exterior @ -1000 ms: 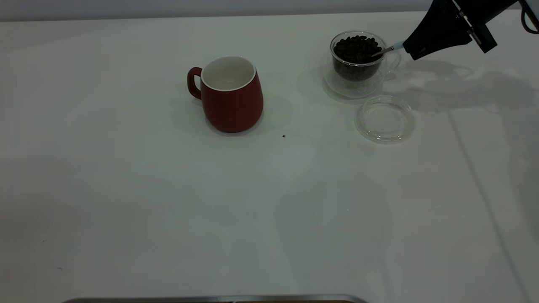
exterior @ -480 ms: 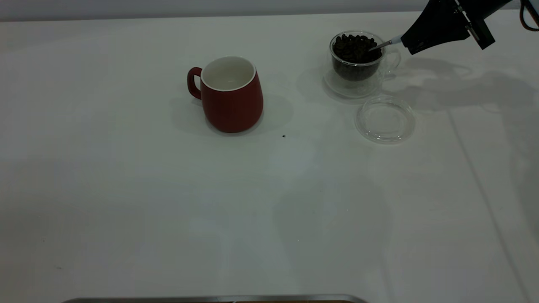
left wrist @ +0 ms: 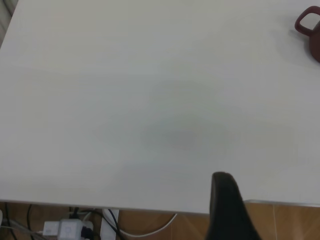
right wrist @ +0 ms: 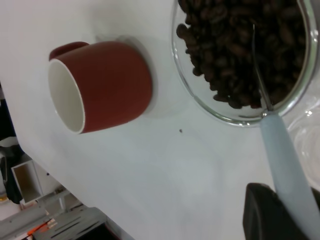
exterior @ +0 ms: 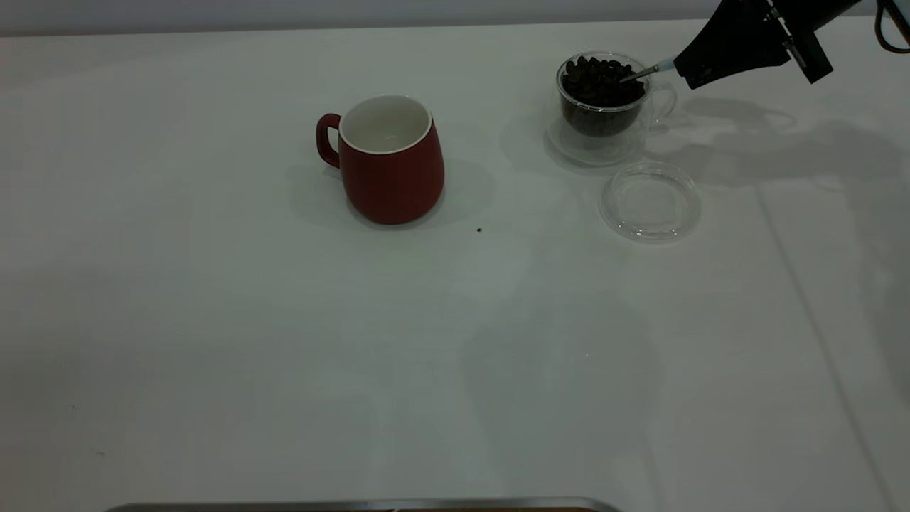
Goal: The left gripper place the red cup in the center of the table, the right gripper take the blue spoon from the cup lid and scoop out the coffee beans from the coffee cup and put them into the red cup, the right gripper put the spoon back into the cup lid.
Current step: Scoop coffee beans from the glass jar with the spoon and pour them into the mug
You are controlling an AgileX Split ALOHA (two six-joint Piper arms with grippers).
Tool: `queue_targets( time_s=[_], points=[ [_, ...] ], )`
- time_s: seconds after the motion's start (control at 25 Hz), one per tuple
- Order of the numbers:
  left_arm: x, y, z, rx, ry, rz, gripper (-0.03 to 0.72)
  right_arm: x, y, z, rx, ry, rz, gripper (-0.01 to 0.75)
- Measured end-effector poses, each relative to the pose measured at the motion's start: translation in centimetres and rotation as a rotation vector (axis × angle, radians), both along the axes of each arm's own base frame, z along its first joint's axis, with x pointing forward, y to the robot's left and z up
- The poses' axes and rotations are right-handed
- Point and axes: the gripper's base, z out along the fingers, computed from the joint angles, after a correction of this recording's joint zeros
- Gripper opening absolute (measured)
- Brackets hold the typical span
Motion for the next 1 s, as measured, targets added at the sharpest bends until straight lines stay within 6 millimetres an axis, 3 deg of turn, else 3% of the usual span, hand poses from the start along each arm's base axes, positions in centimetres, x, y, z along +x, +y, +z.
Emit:
queue_targets(
  time_s=[1.0],
  points=[
    [0.0, 0.0, 0.0, 0.001, 0.001, -0.001, 0.500, 0.0, -1.3, 0.2, 0.012, -0.007, -0.034, 0.097]
  ],
)
